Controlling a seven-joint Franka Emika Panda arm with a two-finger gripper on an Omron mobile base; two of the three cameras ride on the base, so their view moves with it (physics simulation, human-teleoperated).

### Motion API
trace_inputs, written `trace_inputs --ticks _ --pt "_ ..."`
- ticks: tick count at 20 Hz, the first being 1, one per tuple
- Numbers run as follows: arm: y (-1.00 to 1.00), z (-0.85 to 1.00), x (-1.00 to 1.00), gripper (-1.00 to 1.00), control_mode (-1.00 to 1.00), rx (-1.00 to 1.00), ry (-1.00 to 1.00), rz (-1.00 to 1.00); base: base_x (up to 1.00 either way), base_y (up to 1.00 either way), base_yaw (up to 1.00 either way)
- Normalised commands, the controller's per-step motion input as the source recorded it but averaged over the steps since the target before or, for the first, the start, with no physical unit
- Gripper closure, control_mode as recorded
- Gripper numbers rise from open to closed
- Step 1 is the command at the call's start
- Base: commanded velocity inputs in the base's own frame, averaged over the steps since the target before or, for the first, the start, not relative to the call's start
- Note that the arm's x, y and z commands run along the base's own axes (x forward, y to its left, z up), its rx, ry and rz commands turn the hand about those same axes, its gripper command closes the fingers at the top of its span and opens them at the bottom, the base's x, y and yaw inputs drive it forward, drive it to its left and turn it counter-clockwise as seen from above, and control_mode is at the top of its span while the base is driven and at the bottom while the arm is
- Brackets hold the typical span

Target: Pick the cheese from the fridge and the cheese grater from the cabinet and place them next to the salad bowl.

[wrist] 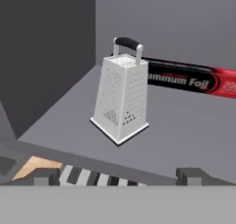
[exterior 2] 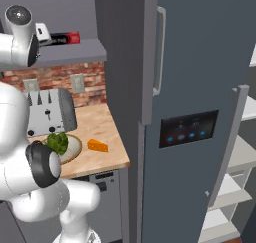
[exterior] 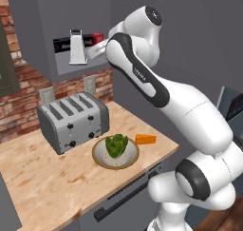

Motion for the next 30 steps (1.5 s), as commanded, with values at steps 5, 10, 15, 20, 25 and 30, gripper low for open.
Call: trace_inputs --ticks 5,10,15,20,25,30 --pt "0.25 0.0 0.01 -1.0 -1.0 0.0 -0.05 0.06 0.0 0.0 0.0" --pt "0.21 0.0 0.12 -1.0 -1.0 -0.03 -0.04 0.01 0.0 0.0 0.0" --pt "0.13 -0.01 0.24 -1.0 -1.0 -0.04 0.0 0.0 0.0 0.0 0.0" --pt "0.18 0.0 0.09 -1.0 -1.0 0.0 0.0 -0.02 0.0 0.0 0.0" --pt "0.19 0.0 0.15 -1.0 -1.0 0.0 0.0 -0.04 0.0 0.0 0.0" --pt "0.01 0.0 0.11 -1.0 -1.0 0.0 0.0 -0.08 0.0 0.0 0.0"
